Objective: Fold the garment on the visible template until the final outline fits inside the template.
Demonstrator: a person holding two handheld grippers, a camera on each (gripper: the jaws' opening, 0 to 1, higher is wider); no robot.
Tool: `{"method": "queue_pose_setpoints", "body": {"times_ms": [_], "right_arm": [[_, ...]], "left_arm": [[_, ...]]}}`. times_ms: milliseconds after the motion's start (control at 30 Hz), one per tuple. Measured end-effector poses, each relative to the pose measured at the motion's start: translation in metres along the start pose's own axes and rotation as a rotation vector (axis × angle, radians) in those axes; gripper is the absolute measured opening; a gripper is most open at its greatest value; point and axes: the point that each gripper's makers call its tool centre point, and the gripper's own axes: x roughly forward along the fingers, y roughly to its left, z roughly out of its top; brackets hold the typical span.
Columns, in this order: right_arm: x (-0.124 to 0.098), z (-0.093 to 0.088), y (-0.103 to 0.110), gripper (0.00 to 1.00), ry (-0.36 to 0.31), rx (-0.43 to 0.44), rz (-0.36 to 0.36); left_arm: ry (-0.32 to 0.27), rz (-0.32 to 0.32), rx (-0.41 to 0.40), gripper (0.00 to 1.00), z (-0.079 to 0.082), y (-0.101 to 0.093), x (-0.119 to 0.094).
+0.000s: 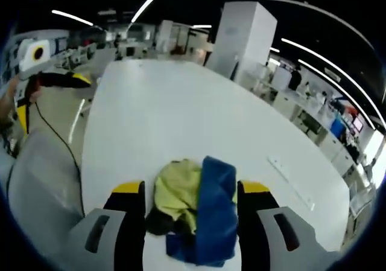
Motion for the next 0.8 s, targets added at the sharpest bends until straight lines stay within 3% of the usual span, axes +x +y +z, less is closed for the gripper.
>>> {"method": "queue_pose_setpoints", "body": {"times_ms": [800], "right_arm": [[0.040,-0.001,-0.009,0.45,0.015,0.022,0.021]], "left_arm": [[0.011,0.010,-0.015,0.97,-0.006,0.004,0.000]]}}
